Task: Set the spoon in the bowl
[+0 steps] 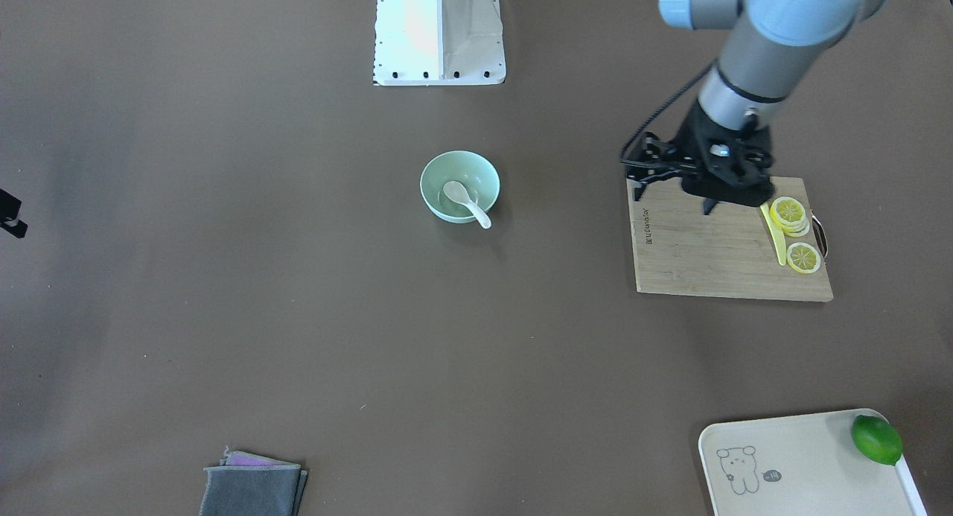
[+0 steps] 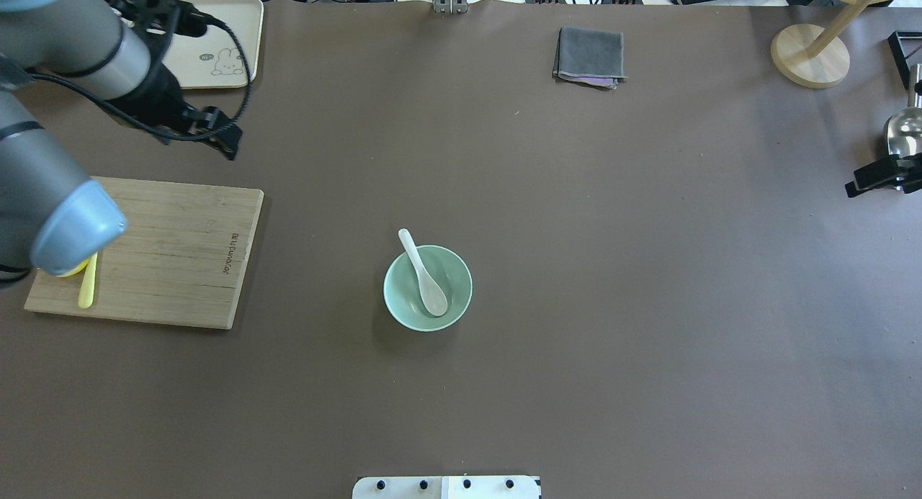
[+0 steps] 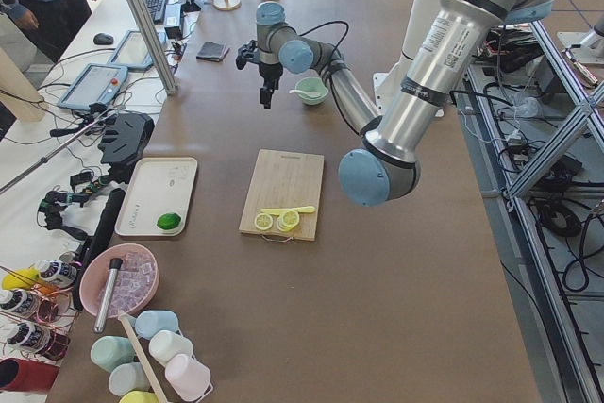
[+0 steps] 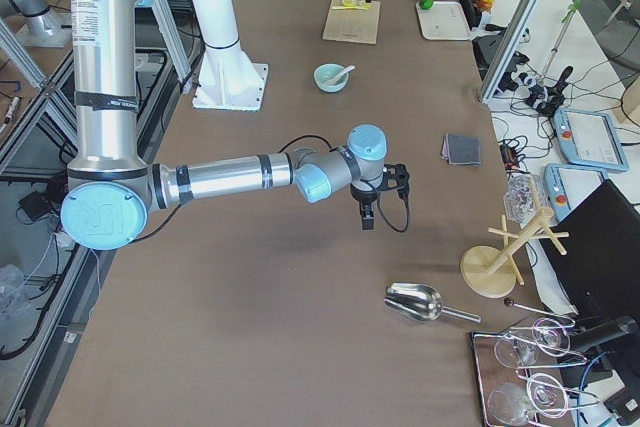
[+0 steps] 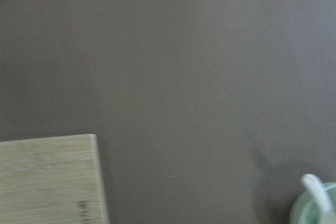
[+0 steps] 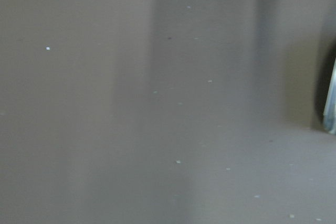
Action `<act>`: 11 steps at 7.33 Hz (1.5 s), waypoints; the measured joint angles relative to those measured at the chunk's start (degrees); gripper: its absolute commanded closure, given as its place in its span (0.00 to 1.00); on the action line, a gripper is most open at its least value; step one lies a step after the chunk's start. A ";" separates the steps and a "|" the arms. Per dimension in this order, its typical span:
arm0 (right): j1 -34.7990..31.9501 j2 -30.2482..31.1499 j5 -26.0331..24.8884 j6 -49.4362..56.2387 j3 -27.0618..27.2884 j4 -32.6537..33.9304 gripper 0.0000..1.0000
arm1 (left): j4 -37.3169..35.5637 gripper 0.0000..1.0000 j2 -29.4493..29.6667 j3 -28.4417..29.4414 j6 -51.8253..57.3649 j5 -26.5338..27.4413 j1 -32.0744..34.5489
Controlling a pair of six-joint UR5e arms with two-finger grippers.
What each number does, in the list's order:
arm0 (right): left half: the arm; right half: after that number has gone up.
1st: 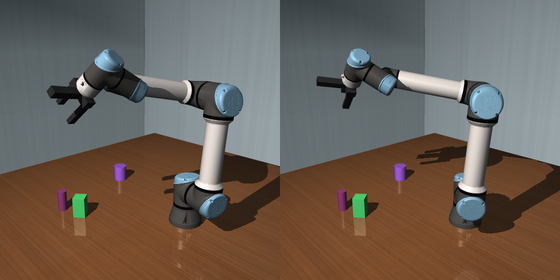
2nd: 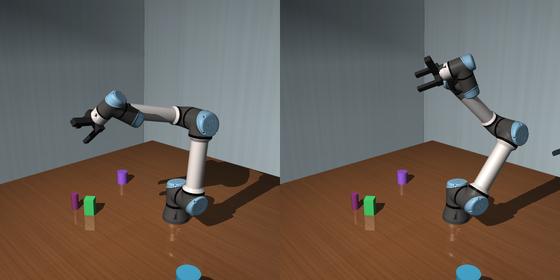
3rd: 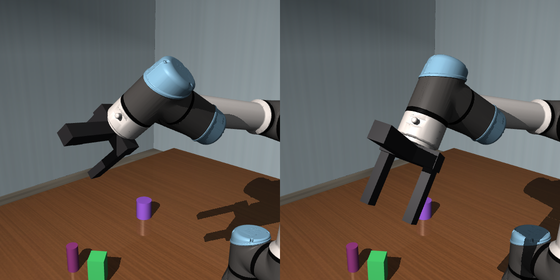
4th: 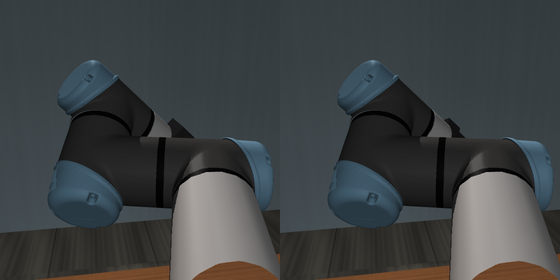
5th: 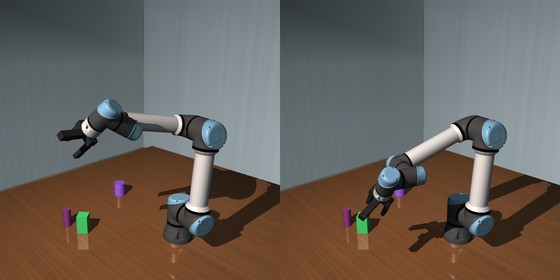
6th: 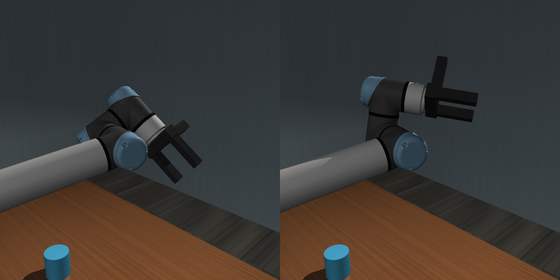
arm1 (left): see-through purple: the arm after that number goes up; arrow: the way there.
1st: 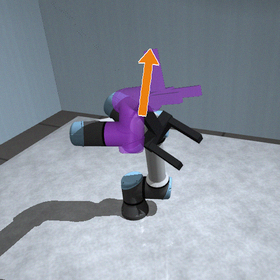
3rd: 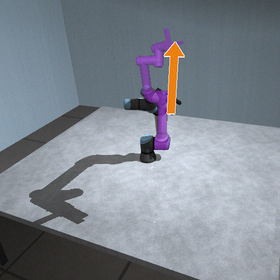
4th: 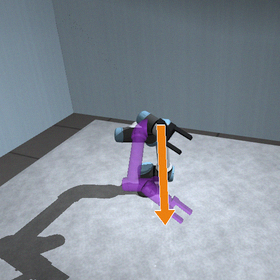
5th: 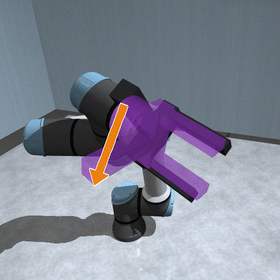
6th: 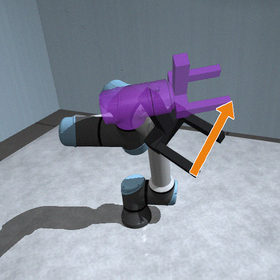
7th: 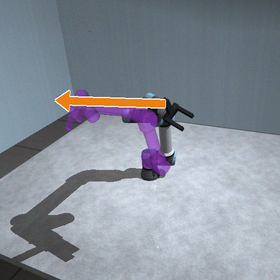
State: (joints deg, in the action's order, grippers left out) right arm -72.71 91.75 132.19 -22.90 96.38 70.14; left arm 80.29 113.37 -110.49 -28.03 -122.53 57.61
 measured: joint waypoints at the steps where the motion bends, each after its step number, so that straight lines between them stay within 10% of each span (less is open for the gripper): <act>1: -3.84 0.20 1.20 6.77 -3.15 0.03 0.00 | -0.84 0.02 -5.03 -0.04 11.43 -2.93 6.75; 5: -12.18 1.45 3.45 23.17 -11.14 -0.07 0.00 | 6.07 0.02 -24.09 -1.33 33.53 -10.70 22.97; 11: -14.21 2.97 5.84 24.92 -11.14 -0.79 0.00 | 10.12 0.02 -27.41 0.57 34.44 -11.03 24.21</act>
State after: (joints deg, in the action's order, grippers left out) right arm -86.93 94.72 138.03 2.02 85.24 69.35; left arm 90.41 85.96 -109.92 6.41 -133.56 81.82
